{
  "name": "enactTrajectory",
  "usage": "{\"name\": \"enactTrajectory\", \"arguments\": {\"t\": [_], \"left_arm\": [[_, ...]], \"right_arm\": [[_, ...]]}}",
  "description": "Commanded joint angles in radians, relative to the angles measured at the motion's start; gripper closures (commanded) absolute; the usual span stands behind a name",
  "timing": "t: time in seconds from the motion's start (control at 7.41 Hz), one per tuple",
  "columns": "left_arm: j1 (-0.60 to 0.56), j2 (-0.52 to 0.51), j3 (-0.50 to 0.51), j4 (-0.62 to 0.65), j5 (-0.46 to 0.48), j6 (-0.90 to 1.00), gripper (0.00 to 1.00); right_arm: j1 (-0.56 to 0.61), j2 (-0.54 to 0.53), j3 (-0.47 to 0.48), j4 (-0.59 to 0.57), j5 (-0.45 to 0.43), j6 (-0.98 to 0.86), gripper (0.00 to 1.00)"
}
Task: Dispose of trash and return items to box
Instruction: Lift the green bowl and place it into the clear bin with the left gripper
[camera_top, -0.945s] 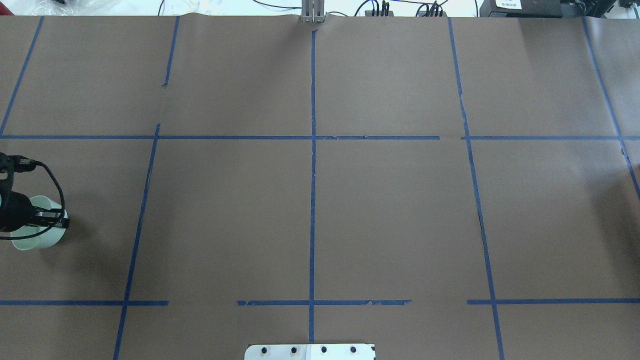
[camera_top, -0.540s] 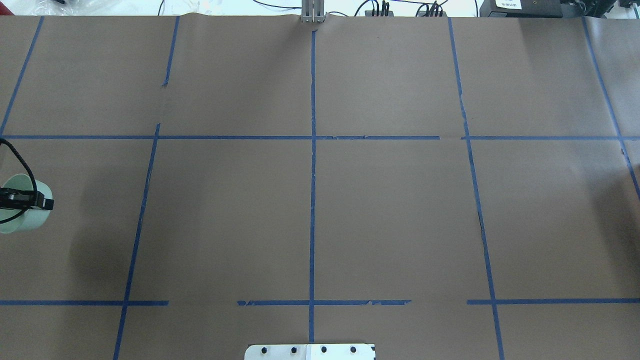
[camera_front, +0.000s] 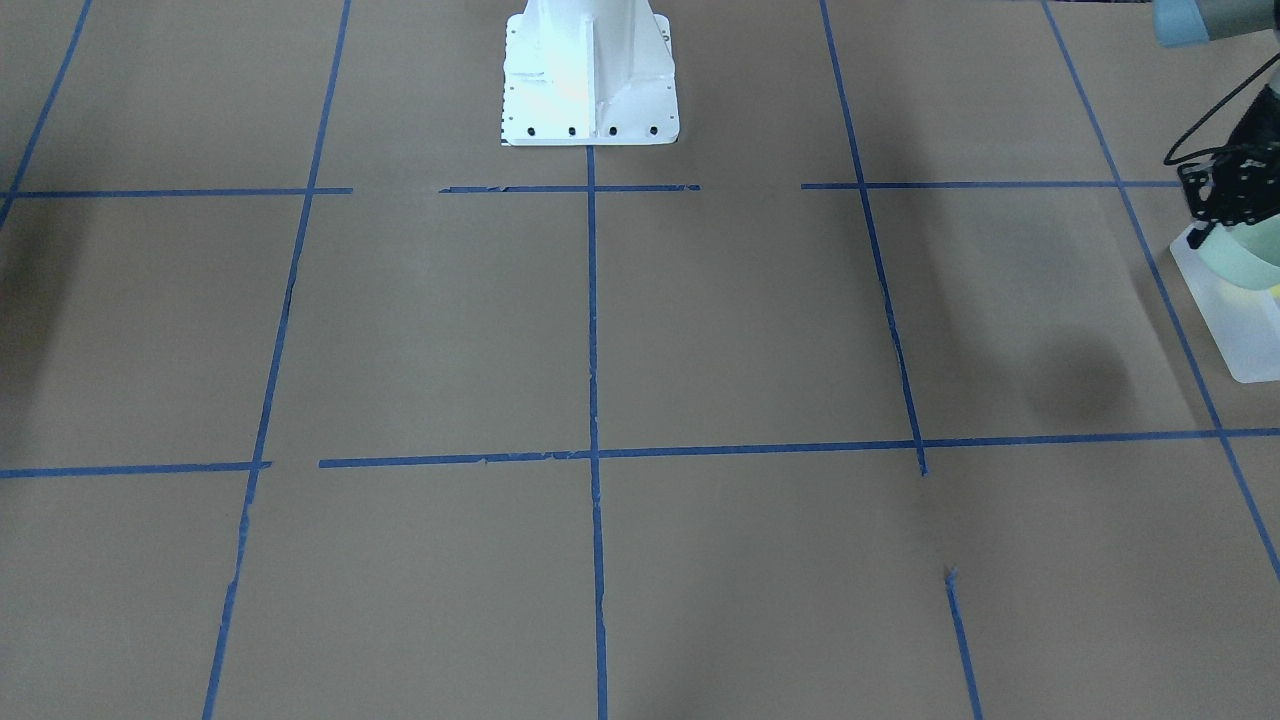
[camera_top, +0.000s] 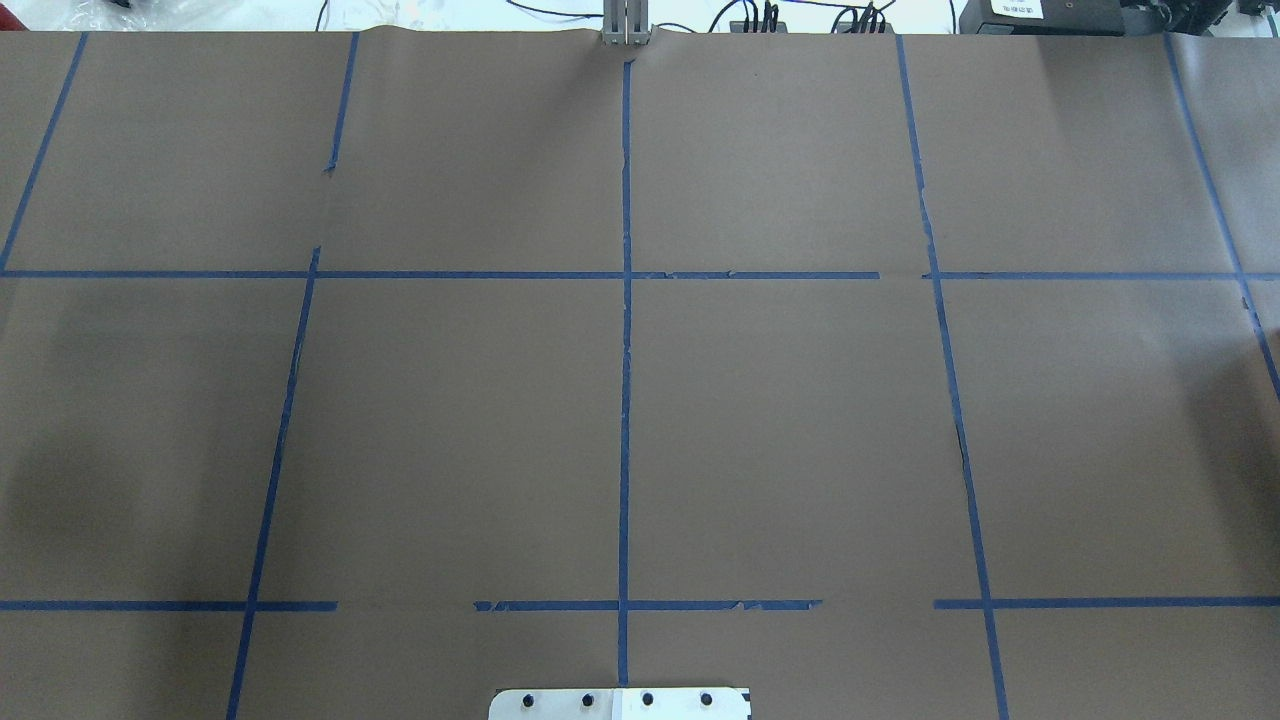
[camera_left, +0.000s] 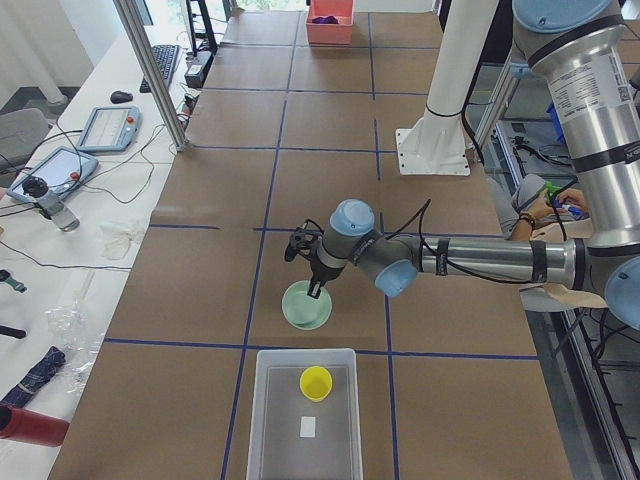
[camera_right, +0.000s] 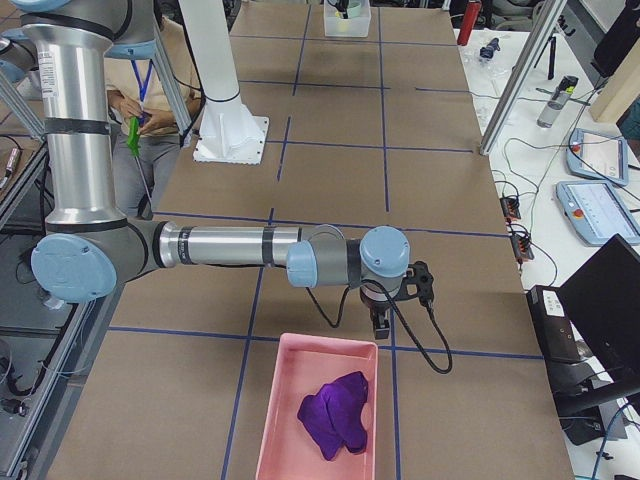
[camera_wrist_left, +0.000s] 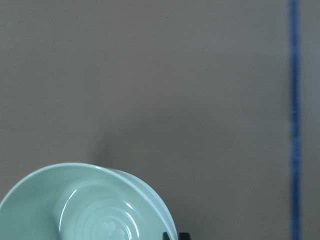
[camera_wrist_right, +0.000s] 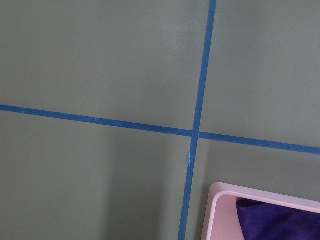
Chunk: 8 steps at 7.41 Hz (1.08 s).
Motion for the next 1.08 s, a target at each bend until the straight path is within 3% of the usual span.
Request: {"name": "enactTrajectory", "arguments": {"t": [0.0, 0.13, 0.4, 0.81, 0.94], "left_arm": [[-0.202, -0.067, 0.251, -0.01, 0.03, 0.416, 1.0], [-0.266, -0.13, 0.379, -0.01, 0.031, 0.535, 1.0], [-0.316, -0.17, 0.553, -0.077, 0.043, 0.591, 1.0], [-0.319, -0.218, 0.668, -0.102, 0.024, 0.582, 1.0], [-0.319, -0.22, 0.679, -0.102, -0.028, 0.578, 1.0]], "right_arm": [[0.0, -0.004, 0.0, 0.002, 0.02, 0.0, 0.0], [0.0, -0.004, -0.002, 0.003, 0.02, 0.0, 0.0], [0.0, -0.006, -0.002, 0.003, 0.02, 0.0, 0.0], [0.0, -0.024, -0.003, 0.005, 0.02, -0.002, 0.0], [0.0, -0.027, -0.003, 0.005, 0.02, -0.002, 0.0]]}}
